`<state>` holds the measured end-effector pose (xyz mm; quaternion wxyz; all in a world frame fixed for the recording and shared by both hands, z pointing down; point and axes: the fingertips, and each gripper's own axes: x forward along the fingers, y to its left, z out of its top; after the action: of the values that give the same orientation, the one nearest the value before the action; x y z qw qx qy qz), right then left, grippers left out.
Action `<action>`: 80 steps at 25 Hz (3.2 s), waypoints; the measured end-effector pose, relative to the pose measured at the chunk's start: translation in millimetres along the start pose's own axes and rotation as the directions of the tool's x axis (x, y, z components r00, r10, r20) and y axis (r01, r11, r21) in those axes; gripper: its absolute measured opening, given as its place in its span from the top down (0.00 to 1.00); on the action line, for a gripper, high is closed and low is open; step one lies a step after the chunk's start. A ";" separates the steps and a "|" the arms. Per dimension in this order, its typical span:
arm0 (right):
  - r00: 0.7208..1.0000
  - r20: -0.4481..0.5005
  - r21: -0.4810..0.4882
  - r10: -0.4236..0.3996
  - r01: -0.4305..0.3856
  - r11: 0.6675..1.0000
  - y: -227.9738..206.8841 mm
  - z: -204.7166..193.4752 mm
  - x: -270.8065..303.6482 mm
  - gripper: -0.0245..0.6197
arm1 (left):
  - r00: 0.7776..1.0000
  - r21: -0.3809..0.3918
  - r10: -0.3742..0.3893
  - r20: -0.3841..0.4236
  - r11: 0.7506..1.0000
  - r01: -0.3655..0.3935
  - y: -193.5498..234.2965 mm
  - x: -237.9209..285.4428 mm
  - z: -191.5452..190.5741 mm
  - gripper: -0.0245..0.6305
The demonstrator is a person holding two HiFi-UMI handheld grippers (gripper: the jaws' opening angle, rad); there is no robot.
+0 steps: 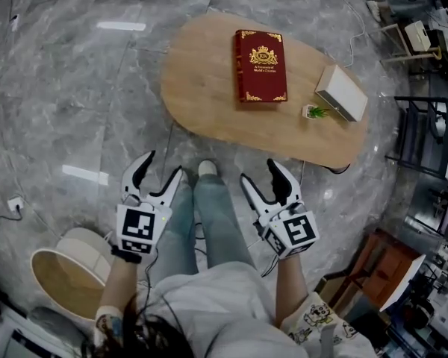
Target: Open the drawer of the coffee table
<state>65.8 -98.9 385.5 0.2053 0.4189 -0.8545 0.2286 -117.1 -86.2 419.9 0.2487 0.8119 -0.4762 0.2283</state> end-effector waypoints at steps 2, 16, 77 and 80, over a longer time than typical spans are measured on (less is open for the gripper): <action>1.000 -0.016 0.002 0.010 -0.010 1.000 2.2 -14.6 9.5 0.57 | 1.000 -0.012 -0.003 -0.007 1.000 0.003 4.5 12.7 -14.0 0.60; 0.998 -0.057 -0.015 0.032 -0.032 0.999 -19.2 -95.1 73.7 0.57 | 0.997 0.031 -0.048 -0.062 0.998 0.050 25.8 90.7 -117.9 0.60; 0.963 -0.240 0.013 0.125 -0.125 0.992 -6.2 -204.8 130.4 0.57 | 0.896 0.544 -0.271 -0.352 0.720 0.431 69.3 250.7 -225.6 0.86; 0.961 -0.242 0.021 0.132 -0.131 0.991 -3.8 -205.4 132.0 0.57 | 0.890 0.563 -0.281 -0.360 0.695 0.448 69.5 250.7 -225.4 0.86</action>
<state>27.0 -67.6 624.6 0.2919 0.3305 -0.8483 0.2932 -98.0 -140.9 759.3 0.0590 0.8910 -0.1648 0.4189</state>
